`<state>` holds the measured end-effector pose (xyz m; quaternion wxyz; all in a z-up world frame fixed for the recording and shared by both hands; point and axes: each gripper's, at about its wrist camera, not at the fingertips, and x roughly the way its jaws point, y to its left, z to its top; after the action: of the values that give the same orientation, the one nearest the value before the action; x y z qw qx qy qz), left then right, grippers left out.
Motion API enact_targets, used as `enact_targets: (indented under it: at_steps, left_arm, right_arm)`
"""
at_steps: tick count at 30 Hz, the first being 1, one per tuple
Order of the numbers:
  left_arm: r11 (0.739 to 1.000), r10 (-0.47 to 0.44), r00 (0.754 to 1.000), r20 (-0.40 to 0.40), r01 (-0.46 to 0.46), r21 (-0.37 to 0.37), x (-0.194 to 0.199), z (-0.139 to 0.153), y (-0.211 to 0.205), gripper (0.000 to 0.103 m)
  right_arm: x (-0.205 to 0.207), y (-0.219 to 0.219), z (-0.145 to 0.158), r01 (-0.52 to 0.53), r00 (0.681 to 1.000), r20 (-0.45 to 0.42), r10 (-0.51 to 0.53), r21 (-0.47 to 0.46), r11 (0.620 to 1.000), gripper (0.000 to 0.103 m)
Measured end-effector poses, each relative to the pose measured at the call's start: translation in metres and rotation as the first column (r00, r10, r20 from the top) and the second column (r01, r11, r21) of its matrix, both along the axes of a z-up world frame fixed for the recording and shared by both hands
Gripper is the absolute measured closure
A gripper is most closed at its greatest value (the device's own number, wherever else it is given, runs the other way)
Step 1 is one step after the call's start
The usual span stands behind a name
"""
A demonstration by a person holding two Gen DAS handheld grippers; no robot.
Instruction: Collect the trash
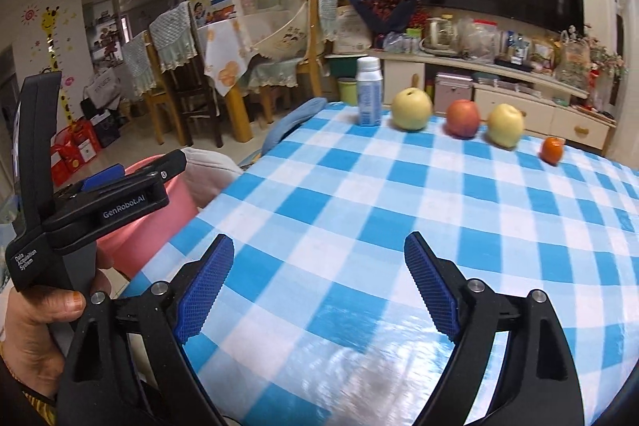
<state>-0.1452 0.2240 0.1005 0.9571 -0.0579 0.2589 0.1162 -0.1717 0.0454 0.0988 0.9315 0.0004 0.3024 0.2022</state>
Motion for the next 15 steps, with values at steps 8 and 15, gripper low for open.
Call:
enact_targets:
  at_steps: [8, 15]
  left_arm:
    - [0.997, -0.074, 0.997, -0.012, 0.074, -0.006, -0.001, 0.001, -0.036, 0.004]
    - [0.989, -0.148, 0.989, -0.016, 0.148, 0.022, -0.008, 0.001, -0.076, 0.004]
  right_arm:
    - [-0.026, -0.039, 0.003, 0.079, 0.996, 0.05, -0.077, -0.04, 0.996, 0.014]
    - [-0.044, -0.075, 0.0, 0.154, 0.987, 0.053, -0.151, -0.05, 0.987, 0.014]
